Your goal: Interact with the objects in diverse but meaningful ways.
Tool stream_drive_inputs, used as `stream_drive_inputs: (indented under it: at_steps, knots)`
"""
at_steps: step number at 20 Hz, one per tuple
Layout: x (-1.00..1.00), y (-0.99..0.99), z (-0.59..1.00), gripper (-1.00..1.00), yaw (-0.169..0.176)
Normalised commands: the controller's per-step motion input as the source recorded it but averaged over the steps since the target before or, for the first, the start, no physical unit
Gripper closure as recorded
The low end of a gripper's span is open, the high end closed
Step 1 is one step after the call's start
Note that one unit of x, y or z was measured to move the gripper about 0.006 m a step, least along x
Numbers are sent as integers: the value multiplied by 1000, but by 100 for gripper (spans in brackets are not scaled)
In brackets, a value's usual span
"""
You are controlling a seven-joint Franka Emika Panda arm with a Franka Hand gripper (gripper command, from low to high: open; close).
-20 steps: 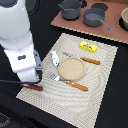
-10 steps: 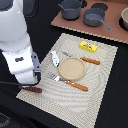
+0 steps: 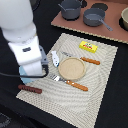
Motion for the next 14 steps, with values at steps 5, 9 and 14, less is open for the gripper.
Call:
stream_drive_inputs:
  at_steps: [5,9,14]
  knots:
    - [286,323,-23,-100,-212]
    - [96,469,-5,-100,-224]
    - [133,490,3,-100,-81]
